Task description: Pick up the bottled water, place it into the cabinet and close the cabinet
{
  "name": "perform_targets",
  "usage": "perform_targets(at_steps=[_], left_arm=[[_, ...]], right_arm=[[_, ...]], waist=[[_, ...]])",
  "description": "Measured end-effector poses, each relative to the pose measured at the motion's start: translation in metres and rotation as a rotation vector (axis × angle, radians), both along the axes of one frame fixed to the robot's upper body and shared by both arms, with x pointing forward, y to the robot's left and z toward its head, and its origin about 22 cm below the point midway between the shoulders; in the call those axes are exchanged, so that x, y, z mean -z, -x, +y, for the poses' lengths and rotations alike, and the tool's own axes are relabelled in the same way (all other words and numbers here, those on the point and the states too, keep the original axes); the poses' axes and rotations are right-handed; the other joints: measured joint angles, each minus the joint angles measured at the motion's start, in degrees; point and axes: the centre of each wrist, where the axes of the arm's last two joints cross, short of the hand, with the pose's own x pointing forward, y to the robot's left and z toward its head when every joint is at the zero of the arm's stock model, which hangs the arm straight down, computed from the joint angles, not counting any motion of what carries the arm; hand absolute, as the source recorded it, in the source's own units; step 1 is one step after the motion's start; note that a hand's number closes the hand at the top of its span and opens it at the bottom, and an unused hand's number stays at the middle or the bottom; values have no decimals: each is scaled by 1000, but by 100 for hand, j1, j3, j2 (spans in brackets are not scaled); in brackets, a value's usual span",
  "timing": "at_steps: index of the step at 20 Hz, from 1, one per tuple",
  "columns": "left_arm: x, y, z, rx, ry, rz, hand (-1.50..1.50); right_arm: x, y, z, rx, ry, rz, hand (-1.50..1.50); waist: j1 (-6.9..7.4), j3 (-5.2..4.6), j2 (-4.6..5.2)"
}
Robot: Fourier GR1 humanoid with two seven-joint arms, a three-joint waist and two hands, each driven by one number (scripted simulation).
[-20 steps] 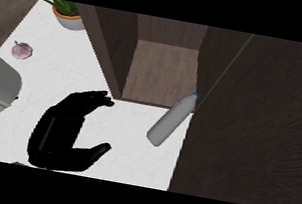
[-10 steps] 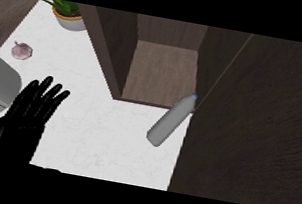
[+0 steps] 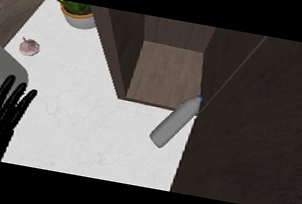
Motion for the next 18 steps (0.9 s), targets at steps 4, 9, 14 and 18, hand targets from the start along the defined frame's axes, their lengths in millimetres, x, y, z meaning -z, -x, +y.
perform_targets(at_steps=[4, 9, 14, 18], left_arm=[[-4, 6, 16, 7, 2, -1, -150], [-10, 10, 28, 32, -3, -14, -150], [-14, 13, 38, 66, -10, -21, -150], [-18, 13, 44, 93, -20, -32, -150]], right_arm=[[1, 0, 6, 56, -18, 18, 150], [0, -3, 12, 65, -23, 20, 150], [-2, -10, 14, 45, -7, -2, 150], [-3, -14, 14, 19, 10, -23, 150]], waist=[[89, -5, 46], [288, -3, 105], [491, -11, 167], [647, -20, 216]])
